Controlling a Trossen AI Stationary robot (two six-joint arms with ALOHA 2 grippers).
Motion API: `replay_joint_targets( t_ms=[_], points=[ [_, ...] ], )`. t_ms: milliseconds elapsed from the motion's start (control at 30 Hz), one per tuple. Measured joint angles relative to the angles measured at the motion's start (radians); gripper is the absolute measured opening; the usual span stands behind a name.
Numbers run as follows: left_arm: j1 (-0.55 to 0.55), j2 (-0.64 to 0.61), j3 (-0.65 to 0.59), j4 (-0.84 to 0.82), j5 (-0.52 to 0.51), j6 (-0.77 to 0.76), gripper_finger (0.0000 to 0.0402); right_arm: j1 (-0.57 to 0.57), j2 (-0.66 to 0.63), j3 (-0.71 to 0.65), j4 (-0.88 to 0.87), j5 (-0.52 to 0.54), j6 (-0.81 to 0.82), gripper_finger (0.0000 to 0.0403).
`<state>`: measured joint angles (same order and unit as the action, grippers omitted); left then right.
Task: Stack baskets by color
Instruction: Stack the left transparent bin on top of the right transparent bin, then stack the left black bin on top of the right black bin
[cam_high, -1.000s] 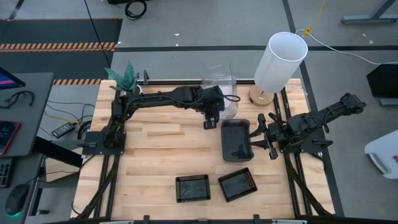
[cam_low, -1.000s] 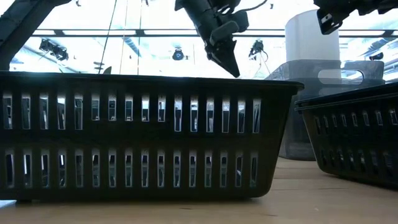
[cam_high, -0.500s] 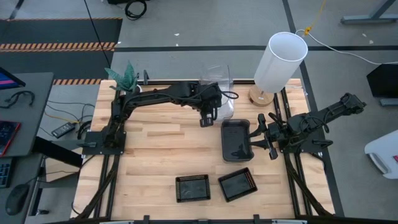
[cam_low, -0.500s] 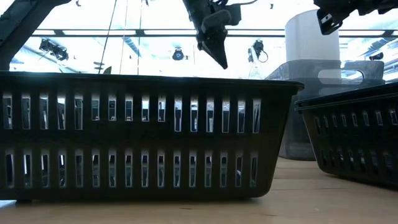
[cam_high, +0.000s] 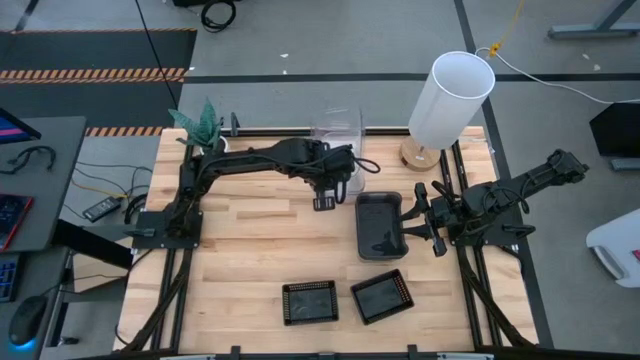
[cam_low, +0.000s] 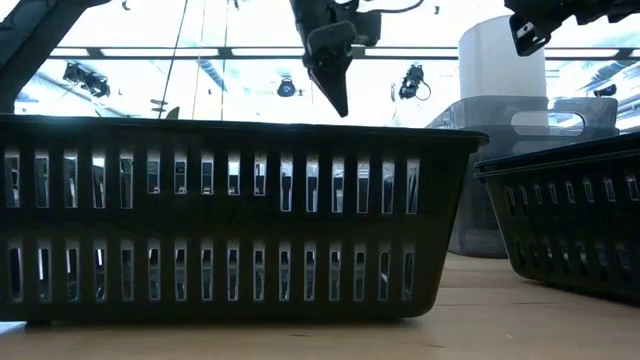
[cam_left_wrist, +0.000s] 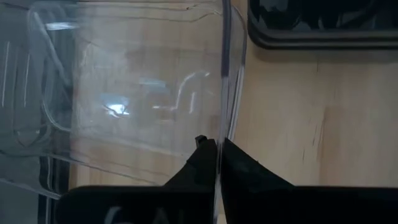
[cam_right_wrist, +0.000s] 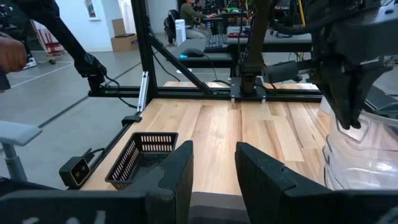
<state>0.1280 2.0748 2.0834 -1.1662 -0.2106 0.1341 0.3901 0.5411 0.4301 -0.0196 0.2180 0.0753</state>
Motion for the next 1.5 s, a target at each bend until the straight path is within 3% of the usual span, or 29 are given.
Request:
replay_joint_targets(
  t_ms=[167, 433, 600, 800, 1067, 1233, 1500],
  points=[
    [0.0, 0.015, 0.0, -0.016, -0.007, 0.011, 0.0017, 0.0, 0.002, 0.0, 0.0, 0.0, 0.004, 0.0125],
    [-0.033, 0.012, -0.001, -0.015, -0.135, 0.031, 0.0144, 0.0, 0.009, 0.0, -0.001, -0.002, 0.004, 0.0125],
    [-0.091, -0.019, 0.0, -0.021, -0.068, 0.059, 0.0185, 0.0, 0.01, 0.0, -0.003, -0.002, 0.003, 0.0125],
    [-0.219, -0.017, 0.0, -0.035, 0.16, 0.067, 0.0182, 0.0, 0.015, 0.0, -0.005, -0.002, 0.006, 0.0125],
    [-0.333, -0.013, -0.136, -0.025, 0.17, -0.087, 0.0151, 0.038, 0.092, 0.0, 0.0, -0.036, 0.1, 0.0125],
    [-0.398, -0.012, -0.259, 0.06, 0.174, -0.152, 0.0139, 0.054, 0.149, 0.0, 0.035, 0.004, 0.109, 0.0125],
    [-0.443, -0.012, -0.307, 0.097, 0.171, -0.361, 0.0147, 0.054, 0.157, 0.0, 0.053, 0.007, 0.135, 0.0125]
  ],
)
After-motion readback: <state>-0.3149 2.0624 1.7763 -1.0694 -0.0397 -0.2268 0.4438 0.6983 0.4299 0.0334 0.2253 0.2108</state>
